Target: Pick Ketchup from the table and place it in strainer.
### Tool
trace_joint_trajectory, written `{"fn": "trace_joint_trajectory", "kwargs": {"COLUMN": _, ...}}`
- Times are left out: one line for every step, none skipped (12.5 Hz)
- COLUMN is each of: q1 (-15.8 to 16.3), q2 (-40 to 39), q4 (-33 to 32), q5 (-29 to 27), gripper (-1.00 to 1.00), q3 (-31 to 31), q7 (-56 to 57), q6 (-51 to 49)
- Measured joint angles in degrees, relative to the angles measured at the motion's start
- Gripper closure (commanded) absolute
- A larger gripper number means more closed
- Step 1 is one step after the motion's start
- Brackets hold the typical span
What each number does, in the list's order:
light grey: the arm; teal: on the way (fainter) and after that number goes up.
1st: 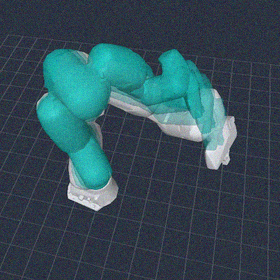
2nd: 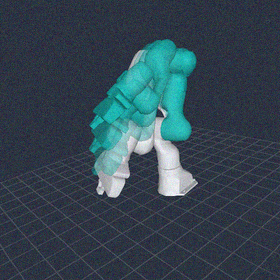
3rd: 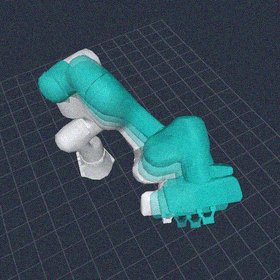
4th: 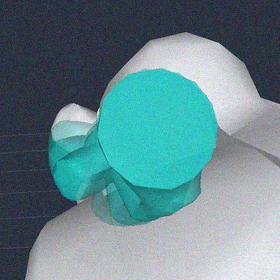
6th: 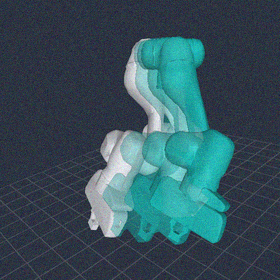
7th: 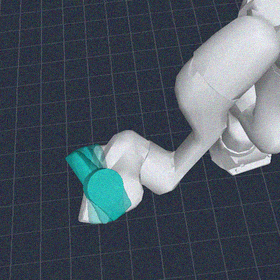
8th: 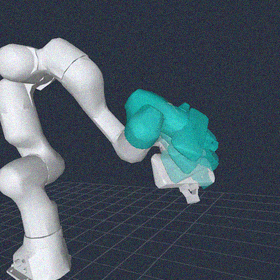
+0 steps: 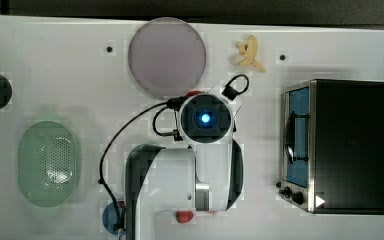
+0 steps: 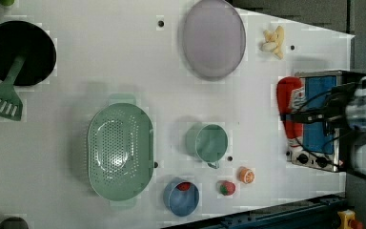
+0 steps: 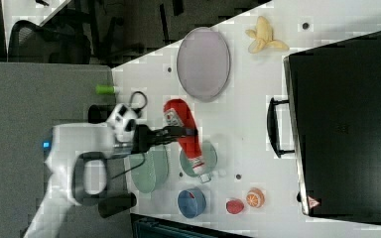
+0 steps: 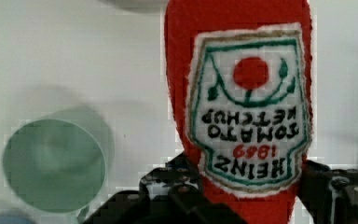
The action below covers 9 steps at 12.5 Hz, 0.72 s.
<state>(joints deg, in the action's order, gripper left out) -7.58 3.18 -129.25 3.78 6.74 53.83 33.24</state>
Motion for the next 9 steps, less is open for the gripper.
{"fn": "trace_joint_trajectory", "kwargs": {"q1": 0.0, "q2": 1.73, "q4": 1.79, "q5": 0.02, "gripper": -0.18, "q3": 0.24, "q7": 0.0, "q6": -2.69}}
{"fn": "trace_joint_trajectory", "kwargs": {"q1": -0.03, "q2": 2.89, "q4": 3.69, "q5": -0.24, "gripper": -0.18, "q3": 0.65, "q7": -0.22, "q6": -5.62}}
{"fn": "trace_joint_trajectory", "kwargs": {"q1": 0.01, "q2": 3.53, "q4": 5.71, "q5": -0.84, "gripper": -0.18, "q3": 1.31, "q7": -0.67, "q6": -8.35}}
{"fn": "trace_joint_trajectory", "kwargs": {"q1": 0.16, "q2": 3.93, "q4": 6.94, "q5": -1.19, "gripper": -0.18, "q3": 2.08, "q7": -1.51, "q6": -9.69}}
{"fn": "trace_joint_trajectory", "kwargs": {"q1": 0.11, "q2": 4.19, "q4": 7.61, "q5": -1.99, "gripper": -0.18, "q3": 3.1, "q7": -2.97, "q6": -10.42}}
{"fn": "trace_joint_trajectory", "kwargs": {"q1": -0.06, "q2": 4.28, "q4": 7.83, "q5": -3.31, "gripper": -0.18, "q3": 4.56, "q7": -5.01, "q6": -10.85}}
{"fn": "trace_joint_trajectory", "kwargs": {"q1": -0.25, "q2": 4.22, "q4": 7.83, "q5": -3.72, "gripper": -0.18, "q3": 6.68, "q7": -7.95, "q6": -10.99}}
{"fn": "trace_joint_trajectory", "kwargs": {"q1": -0.03, "q2": 4.17, "q4": 7.83, "q5": -4.57, "gripper": -0.18, "q3": 8.79, "q7": -11.33, "q6": -11.19}}
{"fn": "trace_joint_trajectory", "kwargs": {"q1": 0.6, "q2": 3.91, "q4": 7.83, "q5": -4.65, "gripper": -0.18, "q3": 10.76, "q7": -14.77, "q6": -10.88}}
